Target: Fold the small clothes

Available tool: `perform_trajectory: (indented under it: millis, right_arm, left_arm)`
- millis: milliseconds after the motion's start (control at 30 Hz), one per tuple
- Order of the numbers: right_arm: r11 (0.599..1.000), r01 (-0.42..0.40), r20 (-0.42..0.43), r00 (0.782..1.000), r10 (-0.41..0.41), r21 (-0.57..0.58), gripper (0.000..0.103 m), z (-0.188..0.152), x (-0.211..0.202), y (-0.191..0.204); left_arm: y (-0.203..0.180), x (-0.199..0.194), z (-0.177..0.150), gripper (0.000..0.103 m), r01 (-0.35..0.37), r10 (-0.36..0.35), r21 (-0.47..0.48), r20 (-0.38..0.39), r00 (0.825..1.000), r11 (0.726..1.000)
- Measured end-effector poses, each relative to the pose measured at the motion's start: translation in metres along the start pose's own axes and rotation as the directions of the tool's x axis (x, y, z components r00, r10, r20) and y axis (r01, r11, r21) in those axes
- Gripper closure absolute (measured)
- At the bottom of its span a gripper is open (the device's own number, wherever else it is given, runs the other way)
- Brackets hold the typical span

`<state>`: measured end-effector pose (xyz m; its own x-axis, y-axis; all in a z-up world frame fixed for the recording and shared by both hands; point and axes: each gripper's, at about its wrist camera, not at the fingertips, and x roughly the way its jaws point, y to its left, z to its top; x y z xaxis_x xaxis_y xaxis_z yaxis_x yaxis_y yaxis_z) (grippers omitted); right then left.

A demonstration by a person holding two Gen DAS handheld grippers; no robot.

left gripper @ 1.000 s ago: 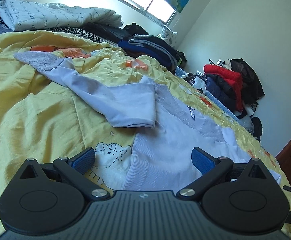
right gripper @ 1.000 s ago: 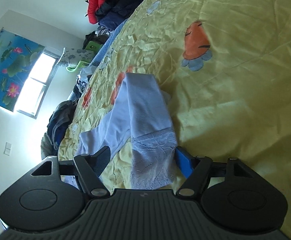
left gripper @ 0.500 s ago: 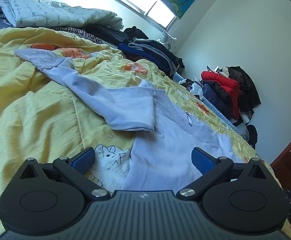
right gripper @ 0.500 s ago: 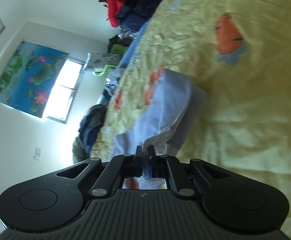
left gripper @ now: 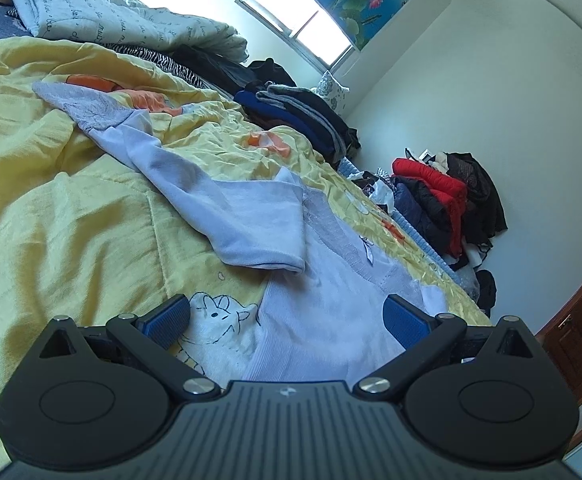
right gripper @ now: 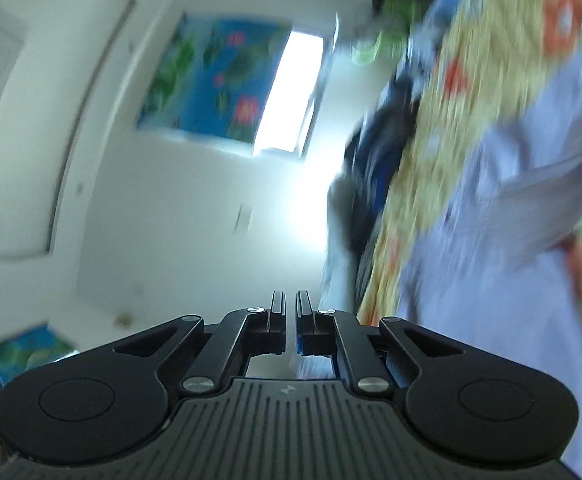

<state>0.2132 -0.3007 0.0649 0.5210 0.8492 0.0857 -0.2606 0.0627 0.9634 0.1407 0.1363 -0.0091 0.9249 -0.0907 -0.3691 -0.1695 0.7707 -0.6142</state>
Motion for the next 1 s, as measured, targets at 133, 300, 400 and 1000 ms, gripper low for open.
perform_trajectory:
  millis: [133, 300, 400, 1000]
  right_arm:
    - [0.992, 0.08, -0.221, 0.974, -0.057, 0.096, 0.093, -0.067, 0.041, -0.037]
    - [0.977, 0.168, -0.111, 0.982, -0.154, 0.129, 0.071, -0.062, 0.006, -0.052]
    - [0.969, 0.21, 0.081, 0.972, -0.222, 0.132, 0.037, -0.023, -0.037, -0.053]
    - [0.87, 0.438, 0.314, 0.813, -0.491, 0.225, 0.052, 0.08, -0.066, -0.11]
  left_arm:
    - [0.001, 0.0, 0.0, 0.0, 0.006, -0.006, -0.004, 0.0, 1.0, 1.0]
    - [0.001, 0.0, 0.0, 0.0, 0.006, -0.006, -0.004, 0.001, 1.0, 1.0]
    - [0.001, -0.001, 0.0, 0.0, 0.007, -0.007, -0.004, 0.001, 1.0, 1.0]
    - [0.001, 0.0, 0.0, 0.0, 0.007, -0.007, -0.003, 0.0, 1.0, 1.0]
